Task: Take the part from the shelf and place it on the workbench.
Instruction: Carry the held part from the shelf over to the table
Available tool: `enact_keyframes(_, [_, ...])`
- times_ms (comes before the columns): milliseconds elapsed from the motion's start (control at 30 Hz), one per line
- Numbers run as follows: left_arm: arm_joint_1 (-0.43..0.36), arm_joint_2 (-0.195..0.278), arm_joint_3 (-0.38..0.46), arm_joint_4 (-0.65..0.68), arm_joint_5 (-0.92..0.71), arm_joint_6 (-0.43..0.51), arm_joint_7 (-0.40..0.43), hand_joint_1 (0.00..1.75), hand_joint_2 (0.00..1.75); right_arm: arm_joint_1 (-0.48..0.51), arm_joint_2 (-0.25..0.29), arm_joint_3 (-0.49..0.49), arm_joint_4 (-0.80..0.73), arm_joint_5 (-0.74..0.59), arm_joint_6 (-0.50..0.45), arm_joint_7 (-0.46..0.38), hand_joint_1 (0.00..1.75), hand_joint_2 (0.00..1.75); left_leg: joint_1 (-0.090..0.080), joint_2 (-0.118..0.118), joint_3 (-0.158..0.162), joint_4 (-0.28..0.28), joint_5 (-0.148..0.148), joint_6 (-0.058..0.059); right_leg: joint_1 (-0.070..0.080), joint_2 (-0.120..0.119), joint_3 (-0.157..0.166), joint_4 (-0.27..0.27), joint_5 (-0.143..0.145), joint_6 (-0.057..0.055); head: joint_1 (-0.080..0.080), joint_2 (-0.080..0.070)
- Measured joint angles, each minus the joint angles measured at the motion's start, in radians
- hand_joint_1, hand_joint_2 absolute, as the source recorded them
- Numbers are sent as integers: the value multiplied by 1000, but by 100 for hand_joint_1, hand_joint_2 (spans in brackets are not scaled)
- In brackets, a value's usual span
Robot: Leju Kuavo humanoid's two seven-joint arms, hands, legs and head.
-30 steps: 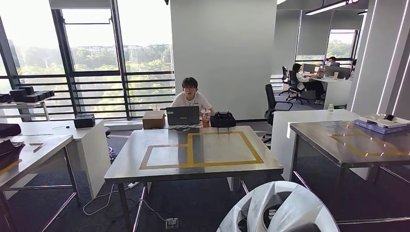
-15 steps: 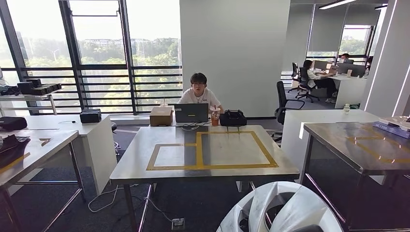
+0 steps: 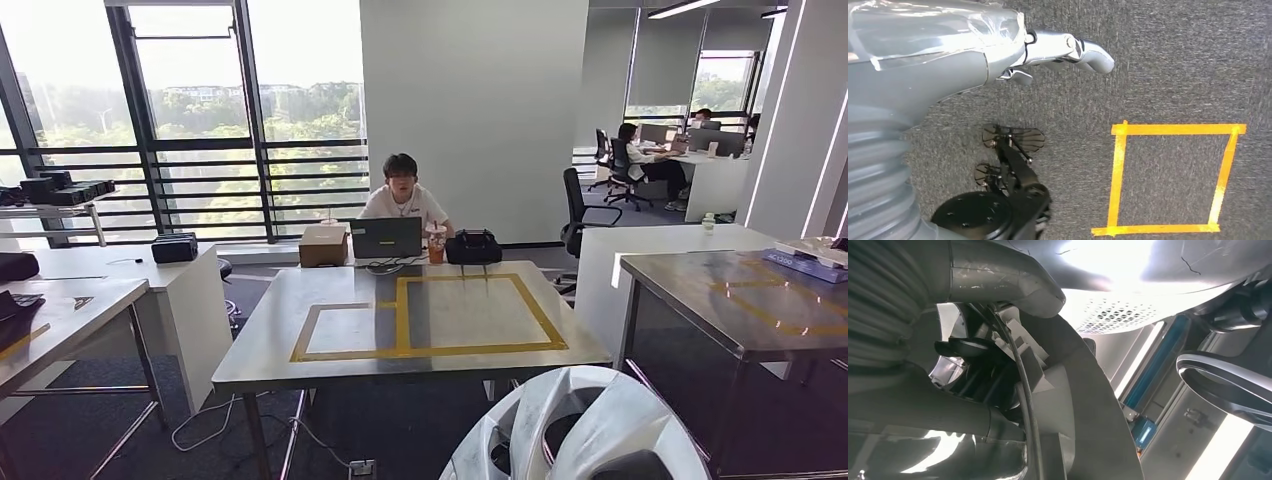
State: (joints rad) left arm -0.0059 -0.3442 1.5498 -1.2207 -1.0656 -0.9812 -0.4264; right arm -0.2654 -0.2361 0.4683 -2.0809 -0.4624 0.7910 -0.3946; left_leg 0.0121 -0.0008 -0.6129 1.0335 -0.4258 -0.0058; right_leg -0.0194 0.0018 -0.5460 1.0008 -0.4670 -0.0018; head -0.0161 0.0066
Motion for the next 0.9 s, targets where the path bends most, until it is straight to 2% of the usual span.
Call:
enact_keyframes(100, [0,0,0,0,3,1,1,0,175,-6,2,5,0,-2,-1,2,175,175,-8,-3,15,-26,-5,17,1,-2,3,-4,-6,18,1,0])
enact_keyframes(167, [0,-1,0,0,6,1,2,0,175,-8,3,7,0,-3,-1,2,175,175,-6,-5,30,-40,-1,31,0,-3,-6,19,-20,24,2,0])
enact_keyframes(200, [0,-2,0,0,8,2,2,0,175,-10,3,7,0,-4,-2,2,175,175,-4,-5,38,-47,1,38,1,-3,-27,60,-38,22,3,0])
enact_keyframes(267, [-1,-2,0,0,10,4,6,0,175,-13,3,8,0,-6,-3,1,175,175,-5,-5,42,-50,-2,47,1,-3,-104,198,-88,16,6,0])
enact_keyframes(300, [-1,-2,0,0,12,6,9,0,175,-12,3,10,0,-6,-4,1,175,175,-6,-6,43,-50,-5,49,1,-2,-144,262,-104,17,6,0])
enact_keyframes(333, [-1,-2,0,0,12,6,10,0,175,-11,3,11,1,-6,-5,1,175,175,-7,-7,45,-49,-8,49,1,-2,-169,295,-106,20,7,0])
enact_keyframes(367, [-1,-2,0,0,12,7,11,0,175,-11,2,12,1,-6,-6,0,175,175,-8,-9,48,-49,-11,49,1,-3,-174,287,-91,27,7,0])
enact_keyframes(400, [-1,-2,0,0,12,6,12,0,175,-10,2,13,1,-6,-6,-2,175,175,-8,-11,54,-49,-15,47,1,-3,-157,237,-61,34,8,0])
enact_keyframes(433, [-1,-2,0,0,12,4,11,0,175,-10,2,13,2,-5,-6,-4,175,175,-8,-13,60,-48,-21,43,1,-3,-124,160,-24,39,8,0])
enact_keyframes(467, [-1,-2,0,0,12,1,11,0,175,-10,2,13,2,-3,-6,-8,175,175,-11,-15,66,-45,-28,39,2,-3,-90,86,8,40,9,0])
enact_keyframes(500, [0,-2,0,0,11,-2,11,0,175,-10,2,13,1,-2,-6,-12,175,175,-14,-15,70,-43,-35,34,3,-3,-63,30,30,37,9,0])
enact_keyframes(533, [1,-2,0,0,10,-4,10,0,175,-10,2,14,1,-2,-6,-14,175,175,-16,-16,72,-41,-41,29,4,-3,-48,1,40,30,8,0])
enact_keyframes(567, [2,-2,0,0,10,-6,10,0,175,-9,2,14,1,-1,-6,-16,175,175,-18,-16,73,-40,-45,25,7,-2,-43,-5,40,21,7,0])
enact_keyframes(667, [4,0,0,-2,11,-9,9,0,175,-9,2,15,-1,0,-7,-17,175,175,-11,-12,67,-19,-63,8,2,-1,-35,-8,35,2,5,0])
enact_keyframes(700, [5,0,0,-2,13,-10,9,0,175,-10,3,16,-2,0,-8,-17,175,175,-9,-9,50,17,-80,1,-2,0,-30,-9,32,-4,4,0])
enact_keyframes(733, [7,1,0,-3,16,-10,11,0,175,-10,4,18,-3,-1,-8,-17,175,175,-5,-8,21,72,-102,-4,-3,-1,-24,-9,28,-9,3,0])
enact_keyframes(800, [11,1,0,-2,24,-12,16,0,175,-9,5,22,-4,-2,-9,-17,175,175,0,-6,-59,204,-143,-13,-1,-1,-17,-9,20,-15,1,0])
enact_keyframes(833, [13,0,0,-2,27,-13,19,0,175,-8,5,24,-4,-2,-9,-17,175,175,2,-5,-90,243,-145,-15,0,0,-13,-9,16,-16,1,0])
enact_keyframes(867, [14,0,0,-2,29,-13,20,0,175,-7,5,26,-4,-2,-9,-17,175,175,3,-5,-105,247,-127,-15,1,1,-7,-9,11,-16,1,0])
enact_keyframes(900, [15,0,0,-3,31,-14,21,0,175,-6,5,28,-4,-2,-9,-17,175,175,3,-5,-99,212,-91,-13,1,1,1,-9,5,-15,1,0])
